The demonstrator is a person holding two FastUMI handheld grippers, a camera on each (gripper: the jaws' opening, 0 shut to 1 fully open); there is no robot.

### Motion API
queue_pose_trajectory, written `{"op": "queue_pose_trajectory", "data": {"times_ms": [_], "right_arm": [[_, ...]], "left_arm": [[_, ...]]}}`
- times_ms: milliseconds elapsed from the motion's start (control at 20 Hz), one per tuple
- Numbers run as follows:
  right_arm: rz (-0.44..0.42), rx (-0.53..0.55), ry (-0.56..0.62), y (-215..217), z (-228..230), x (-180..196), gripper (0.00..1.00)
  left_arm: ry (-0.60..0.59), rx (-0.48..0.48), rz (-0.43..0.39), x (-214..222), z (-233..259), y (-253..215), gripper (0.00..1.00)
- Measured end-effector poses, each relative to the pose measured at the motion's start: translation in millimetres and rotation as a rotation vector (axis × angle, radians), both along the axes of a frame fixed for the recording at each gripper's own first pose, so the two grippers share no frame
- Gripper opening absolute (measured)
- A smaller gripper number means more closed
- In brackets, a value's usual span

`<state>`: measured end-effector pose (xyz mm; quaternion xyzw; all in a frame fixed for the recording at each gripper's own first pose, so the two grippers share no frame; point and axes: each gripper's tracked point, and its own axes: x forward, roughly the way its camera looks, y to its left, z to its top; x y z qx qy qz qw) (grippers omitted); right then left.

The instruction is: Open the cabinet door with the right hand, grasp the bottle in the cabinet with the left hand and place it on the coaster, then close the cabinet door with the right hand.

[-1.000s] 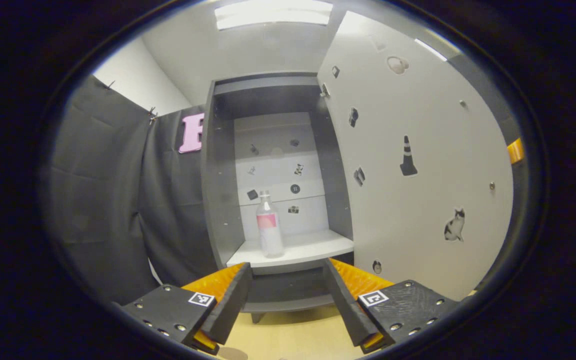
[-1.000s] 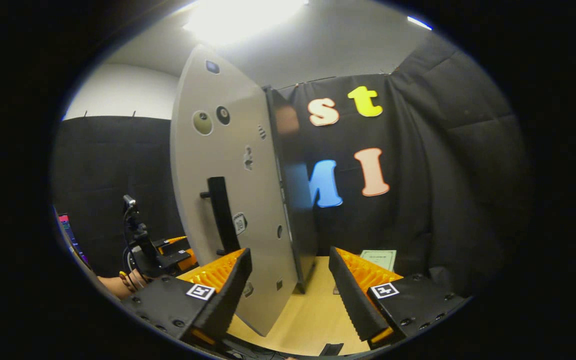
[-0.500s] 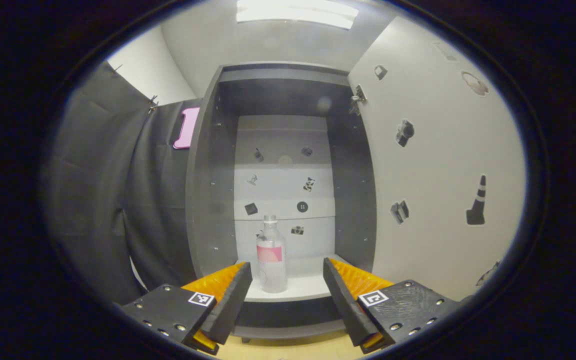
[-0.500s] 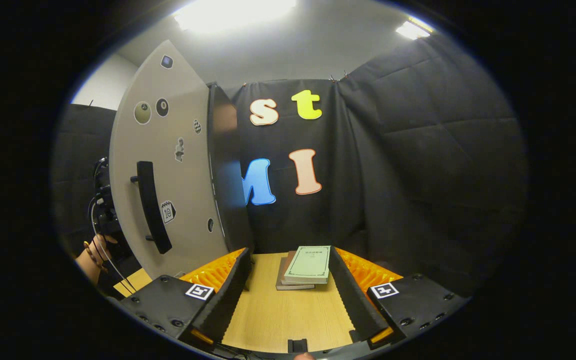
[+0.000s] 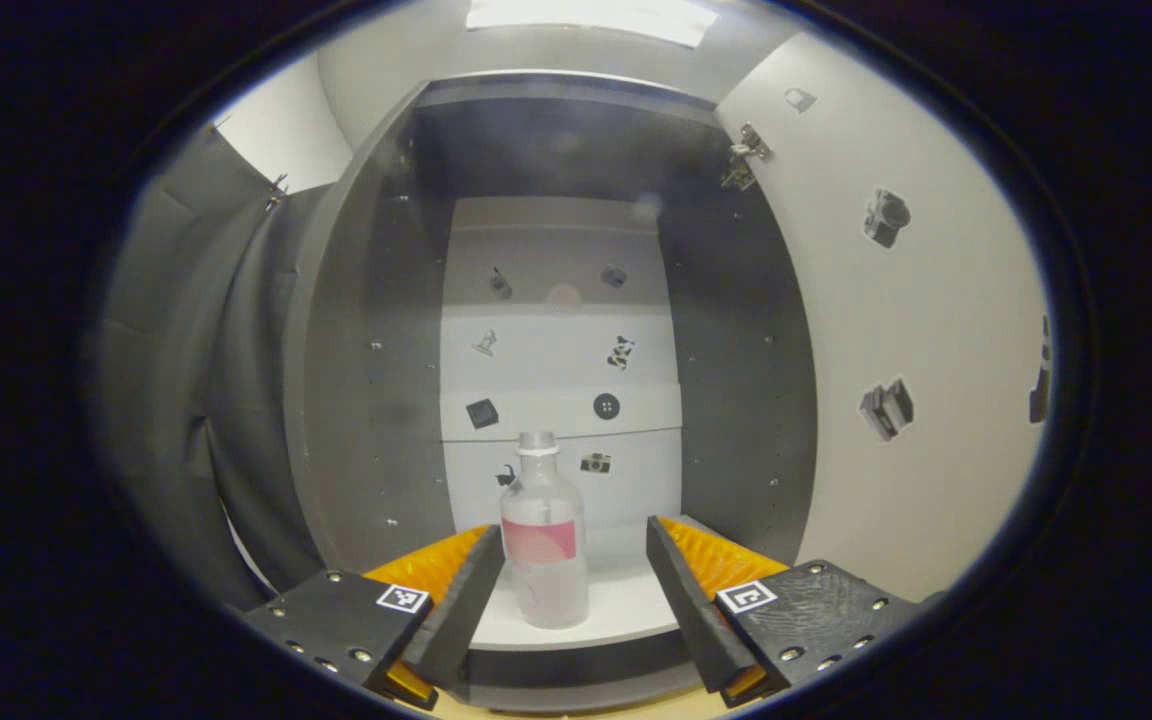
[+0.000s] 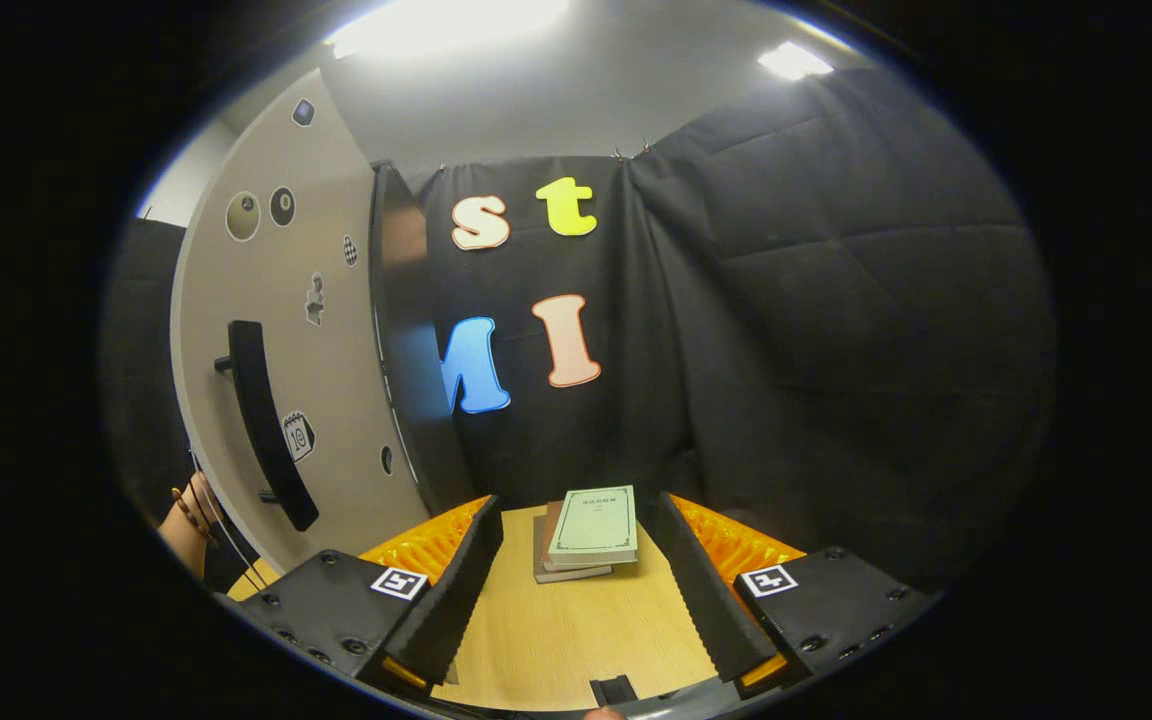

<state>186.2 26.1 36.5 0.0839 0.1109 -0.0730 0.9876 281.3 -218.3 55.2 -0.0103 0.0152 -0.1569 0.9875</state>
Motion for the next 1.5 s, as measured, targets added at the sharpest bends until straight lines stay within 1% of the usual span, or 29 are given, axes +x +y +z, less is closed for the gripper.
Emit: {"op": "queue_pose_trajectory", "data": {"times_ms": [250,300,350,600,700,800,950,1050,1150,1200,1450,1500], "right_arm": [[-0.068,0.021,0.012,0.6,-5.8,1.8,0.98],[-0.078,0.024,0.017,1.6,-7.6,1.5,1.0],[-0.087,0.025,0.025,1.8,-9.9,1.9,0.98],[-0.113,0.013,0.066,8.1,-16.8,3.9,0.98],[-0.107,0.005,0.067,12.5,-16.0,6.9,0.98],[-0.093,-0.002,0.07,16.1,-15.9,10.2,0.98],[-0.059,-0.002,0.065,21.9,-13.6,17.0,0.98],[-0.031,0.004,0.059,24.9,-14.3,22.9,0.98],[0.001,0.012,0.057,28.0,-14.7,26.9,0.98],[0.015,0.014,0.056,28.5,-14.9,28.0,0.98],[0.082,0.024,0.054,29.8,-17.0,32.0,0.98],[0.093,0.029,0.053,29.7,-17.4,31.5,0.98]], "left_arm": [[0.042,-0.002,0.001,40.1,-27.0,-5.8,0.87],[0.051,-0.006,0.01,47.0,-32.8,-3.6,0.88],[0.059,-0.013,0.016,53.3,-37.5,-2.6,0.89],[0.118,-0.008,0.019,79.8,-64.2,0.1,0.89],[0.13,-0.024,0.014,77.0,-67.3,3.1,0.9],[0.131,-0.045,0.005,72.4,-65.5,6.6,0.74],[0.133,-0.046,0.007,60.8,-61.4,17.2,0.74],[0.107,-0.042,0.009,50.7,-52.2,23.8,0.72],[0.081,-0.031,0.015,38.5,-42.7,31.7,0.76],[0.07,-0.026,0.023,31.3,-38.9,36.8,0.72],[0.048,-0.037,0.079,-2.8,-25.4,66.0,0.76],[0.046,-0.035,0.091,-10.6,-26.4,72.1,0.72]]}}
